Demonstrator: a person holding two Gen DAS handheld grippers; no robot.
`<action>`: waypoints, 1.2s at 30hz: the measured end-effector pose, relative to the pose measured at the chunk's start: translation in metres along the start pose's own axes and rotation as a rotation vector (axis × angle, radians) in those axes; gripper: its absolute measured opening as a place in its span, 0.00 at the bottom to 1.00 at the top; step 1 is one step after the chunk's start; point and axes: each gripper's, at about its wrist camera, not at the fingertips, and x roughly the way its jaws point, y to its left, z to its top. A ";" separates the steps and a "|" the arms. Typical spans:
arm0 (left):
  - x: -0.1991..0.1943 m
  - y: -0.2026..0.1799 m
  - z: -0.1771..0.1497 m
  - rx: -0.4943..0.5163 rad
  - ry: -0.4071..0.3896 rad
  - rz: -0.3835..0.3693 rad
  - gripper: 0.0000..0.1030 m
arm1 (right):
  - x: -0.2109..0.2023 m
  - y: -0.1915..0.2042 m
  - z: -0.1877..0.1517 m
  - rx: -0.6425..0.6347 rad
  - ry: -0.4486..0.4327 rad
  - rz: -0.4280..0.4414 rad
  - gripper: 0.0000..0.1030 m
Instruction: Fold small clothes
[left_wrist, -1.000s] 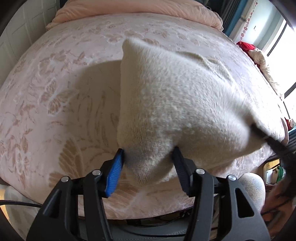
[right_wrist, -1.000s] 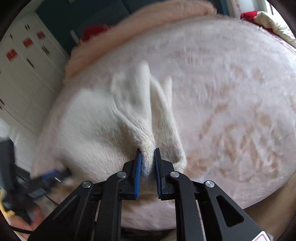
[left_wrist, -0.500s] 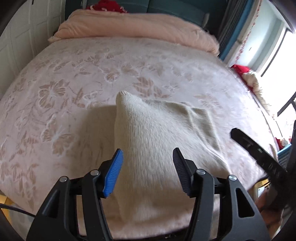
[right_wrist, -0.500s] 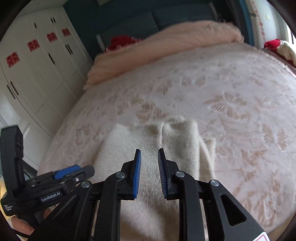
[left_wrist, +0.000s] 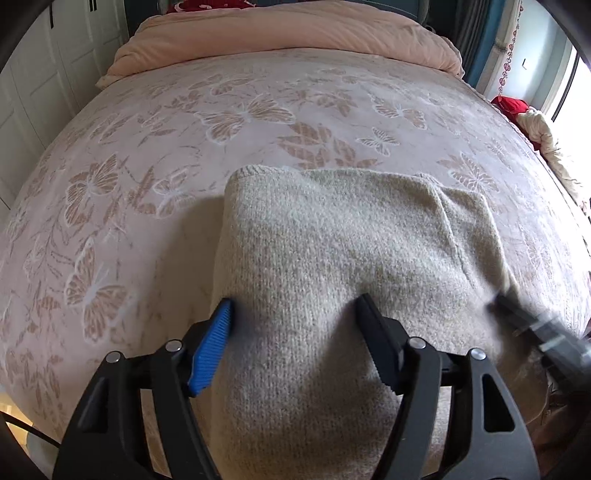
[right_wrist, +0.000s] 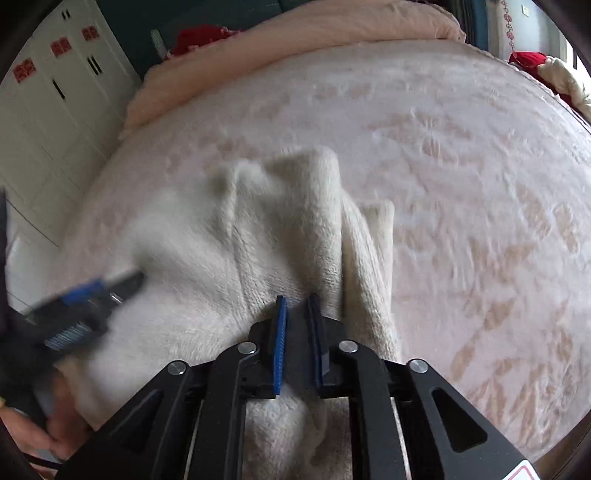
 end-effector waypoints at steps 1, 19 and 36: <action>0.000 -0.001 -0.001 0.005 0.002 0.006 0.64 | -0.014 0.003 0.001 0.012 -0.022 0.003 0.11; -0.048 -0.002 -0.030 0.024 0.009 -0.007 0.64 | -0.074 0.026 -0.051 -0.020 -0.060 0.015 0.15; -0.047 0.014 -0.072 -0.015 0.082 -0.029 0.68 | -0.028 -0.003 -0.001 0.107 0.021 0.108 0.51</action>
